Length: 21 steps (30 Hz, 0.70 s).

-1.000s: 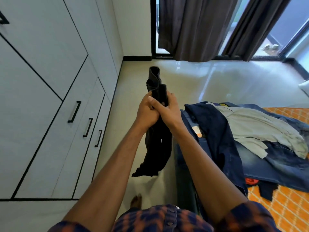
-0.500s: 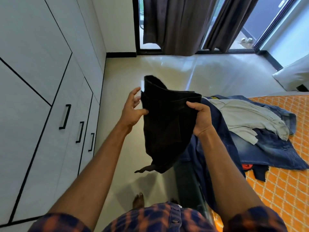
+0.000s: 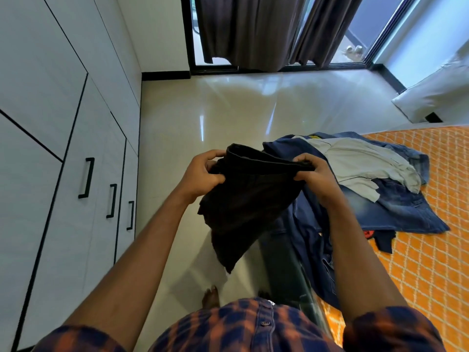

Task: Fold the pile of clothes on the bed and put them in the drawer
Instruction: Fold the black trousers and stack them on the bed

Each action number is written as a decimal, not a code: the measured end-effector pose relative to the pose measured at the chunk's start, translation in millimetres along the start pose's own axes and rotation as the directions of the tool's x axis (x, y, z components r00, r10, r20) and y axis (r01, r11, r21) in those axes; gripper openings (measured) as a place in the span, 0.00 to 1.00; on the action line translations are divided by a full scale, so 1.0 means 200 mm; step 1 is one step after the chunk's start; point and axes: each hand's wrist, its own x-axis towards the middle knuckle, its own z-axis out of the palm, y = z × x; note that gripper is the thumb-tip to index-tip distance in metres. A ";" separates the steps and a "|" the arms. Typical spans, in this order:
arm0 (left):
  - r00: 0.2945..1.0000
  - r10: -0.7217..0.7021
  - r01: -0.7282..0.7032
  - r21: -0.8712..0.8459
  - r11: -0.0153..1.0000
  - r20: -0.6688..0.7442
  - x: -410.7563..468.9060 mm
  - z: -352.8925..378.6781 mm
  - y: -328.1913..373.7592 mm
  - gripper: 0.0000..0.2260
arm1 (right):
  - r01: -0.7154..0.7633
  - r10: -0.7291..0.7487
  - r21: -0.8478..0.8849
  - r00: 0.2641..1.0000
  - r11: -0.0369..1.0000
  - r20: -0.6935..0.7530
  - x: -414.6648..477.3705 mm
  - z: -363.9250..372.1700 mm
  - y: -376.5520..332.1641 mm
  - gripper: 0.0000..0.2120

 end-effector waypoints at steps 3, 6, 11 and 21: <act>1.000 -0.002 0.002 0.028 1.000 0.004 0.01 0.00 0.01 0.25 | 0.071 -0.038 -0.215 0.987 0.974 0.153 0.01 -0.01 -0.10 0.19; 1.000 0.017 -0.017 0.044 0.999 0.003 0.02 0.02 0.04 0.22 | 0.182 -0.043 -0.412 0.945 0.893 0.324 0.04 0.10 -0.22 0.24; 0.996 0.084 -0.081 0.123 0.989 -0.024 0.04 0.01 0.07 0.18 | 0.408 -0.378 -0.447 0.912 0.796 0.158 0.03 0.38 -0.20 0.08; 0.983 0.094 -0.089 0.038 0.995 -0.161 0.00 -0.06 0.01 0.13 | 0.391 -0.347 -0.244 0.915 0.887 0.207 0.10 0.40 -0.24 0.06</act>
